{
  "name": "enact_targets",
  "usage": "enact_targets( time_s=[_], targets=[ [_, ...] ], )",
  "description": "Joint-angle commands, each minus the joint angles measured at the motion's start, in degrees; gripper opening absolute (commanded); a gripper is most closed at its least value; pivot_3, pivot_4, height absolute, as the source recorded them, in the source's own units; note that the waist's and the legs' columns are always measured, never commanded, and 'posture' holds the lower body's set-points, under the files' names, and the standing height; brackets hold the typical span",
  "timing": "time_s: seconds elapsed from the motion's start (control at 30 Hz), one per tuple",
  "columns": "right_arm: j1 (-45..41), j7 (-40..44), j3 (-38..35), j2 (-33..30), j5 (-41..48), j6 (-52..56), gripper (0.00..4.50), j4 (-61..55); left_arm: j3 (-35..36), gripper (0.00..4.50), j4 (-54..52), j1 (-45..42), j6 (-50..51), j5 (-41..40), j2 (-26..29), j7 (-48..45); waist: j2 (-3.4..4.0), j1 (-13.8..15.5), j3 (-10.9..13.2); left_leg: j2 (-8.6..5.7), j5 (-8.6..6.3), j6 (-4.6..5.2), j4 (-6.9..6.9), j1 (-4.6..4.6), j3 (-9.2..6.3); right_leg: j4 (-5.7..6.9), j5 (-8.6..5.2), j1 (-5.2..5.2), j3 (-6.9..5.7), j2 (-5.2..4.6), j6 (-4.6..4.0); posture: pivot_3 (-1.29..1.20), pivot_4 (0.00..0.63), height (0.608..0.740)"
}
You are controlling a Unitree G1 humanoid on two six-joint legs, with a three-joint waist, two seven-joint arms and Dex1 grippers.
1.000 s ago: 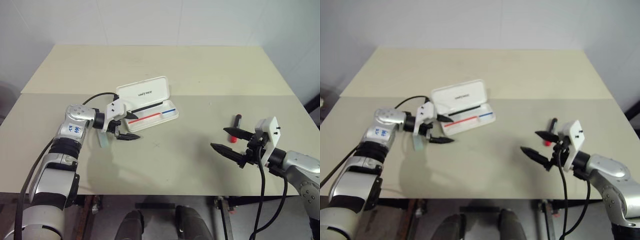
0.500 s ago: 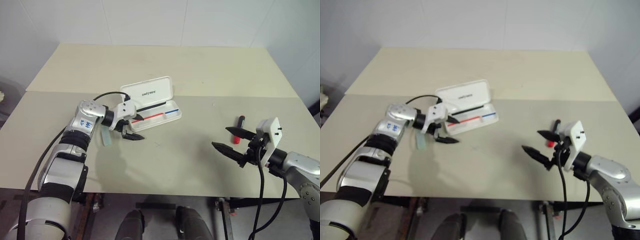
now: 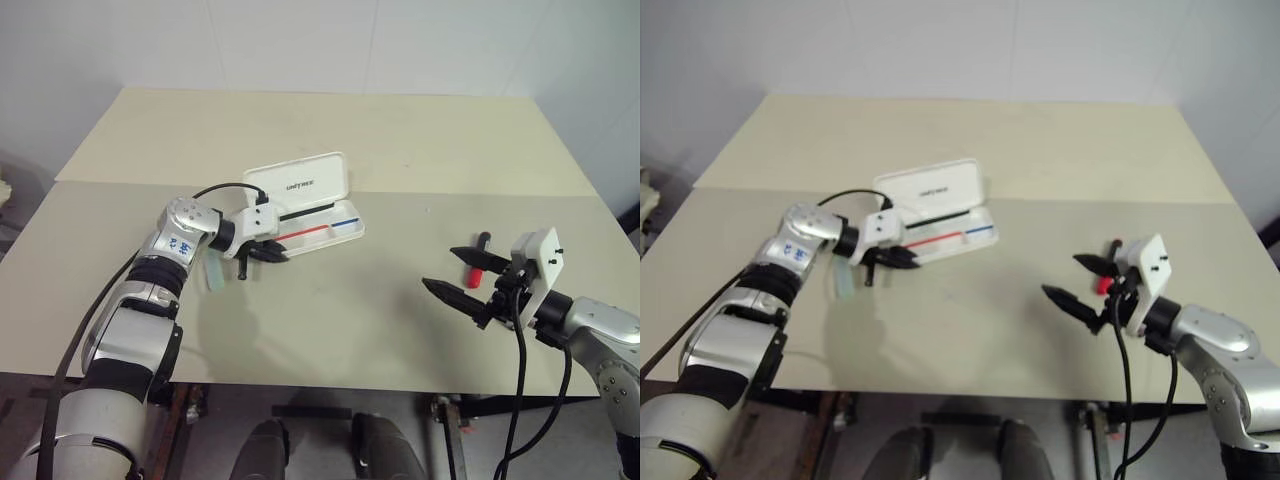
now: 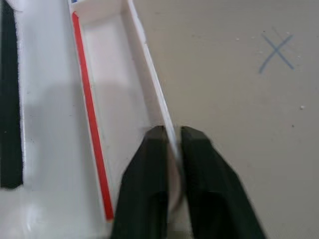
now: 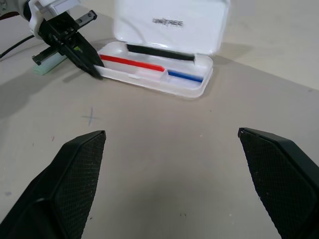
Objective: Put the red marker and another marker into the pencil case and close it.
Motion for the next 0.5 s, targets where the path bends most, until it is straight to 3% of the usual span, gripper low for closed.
enact_targets(
  time_s=[0.03, 0.5],
  targets=[
    [-1.27, 0.14, -0.64, -0.50, -0.11, -0.75, 4.50, 0.05, 0.20, 0.01, -0.91, 0.11, -0.88, 0.53, 0.44, 0.43, -0.01, -0.07, 0.00, 0.00, 0.01, 0.00, 0.01, -0.01, 0.01, -0.03, 0.01, 0.00, 0.01, 0.00, 0.00, 0.00, 0.150, 0.740],
    [-3.02, 2.49, -1.24, -1.84, -0.15, -0.33, 4.50, 1.78, 3.61, 0.01, -16.57, 4.48, 0.34, -2.52, 4.82, 1.10, -0.03, -0.25, 0.02, 0.00, -0.02, -0.01, -0.11, -0.12, 0.03, -0.02, 0.05, -0.16, 0.03, 0.00, 0.04, 0.00, 0.150, 0.740]
  ],
)
